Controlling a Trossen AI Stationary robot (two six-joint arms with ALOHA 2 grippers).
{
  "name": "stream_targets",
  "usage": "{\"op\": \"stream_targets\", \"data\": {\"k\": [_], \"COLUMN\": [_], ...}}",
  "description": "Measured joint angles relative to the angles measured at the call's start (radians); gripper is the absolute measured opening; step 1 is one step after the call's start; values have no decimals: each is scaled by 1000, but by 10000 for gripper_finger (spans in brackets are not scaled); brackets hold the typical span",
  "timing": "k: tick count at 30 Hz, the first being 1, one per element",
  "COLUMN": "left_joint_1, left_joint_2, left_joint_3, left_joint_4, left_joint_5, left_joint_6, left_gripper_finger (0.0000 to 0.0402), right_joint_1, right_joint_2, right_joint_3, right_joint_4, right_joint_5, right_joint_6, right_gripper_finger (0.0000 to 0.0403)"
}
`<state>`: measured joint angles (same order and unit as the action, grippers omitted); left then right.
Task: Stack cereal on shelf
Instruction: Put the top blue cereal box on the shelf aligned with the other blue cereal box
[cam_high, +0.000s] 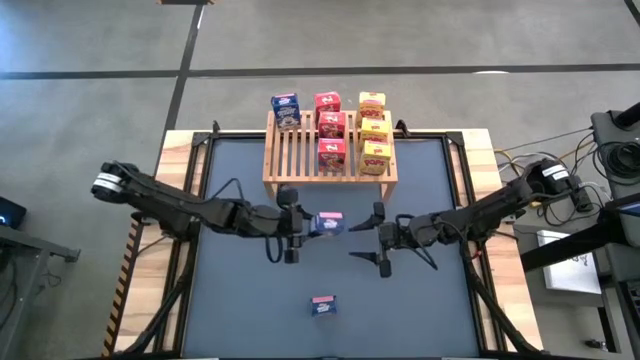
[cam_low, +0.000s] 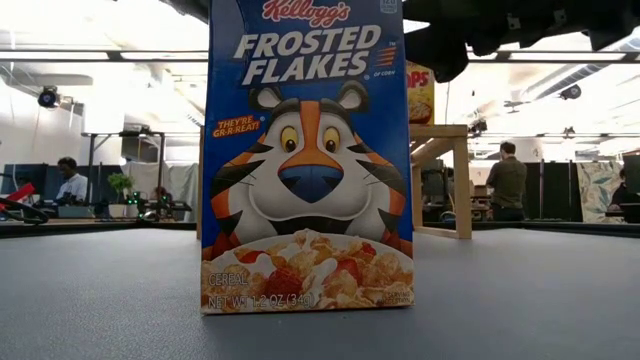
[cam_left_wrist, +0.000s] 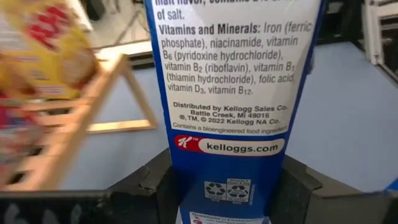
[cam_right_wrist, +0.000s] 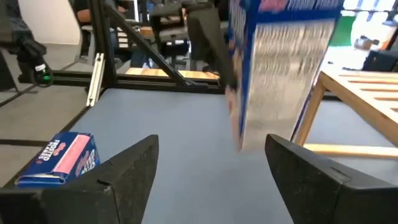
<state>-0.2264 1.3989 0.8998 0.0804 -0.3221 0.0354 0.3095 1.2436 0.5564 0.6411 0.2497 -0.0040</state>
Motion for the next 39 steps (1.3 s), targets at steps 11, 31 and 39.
{"op": "stream_targets", "data": {"k": [11,31,39], "left_joint_1": [99,899,935], "left_joint_2": [-376,-400,-211], "left_joint_3": [-193,-323,-221], "left_joint_4": [9,166,177], "left_joint_5": [-45,776,839], "left_joint_6": [109,32,99], "left_gripper_finger": [164,164,164], "right_joint_1": [1,0,0], "right_joint_2": [-18,-17,-17], "right_joint_3": [0,-1,-1], "right_joint_4": [-72,-61,-68], "right_joint_5": [3,5,5], "right_joint_6": [41,19,20], "right_gripper_finger": [278,270,271]}}
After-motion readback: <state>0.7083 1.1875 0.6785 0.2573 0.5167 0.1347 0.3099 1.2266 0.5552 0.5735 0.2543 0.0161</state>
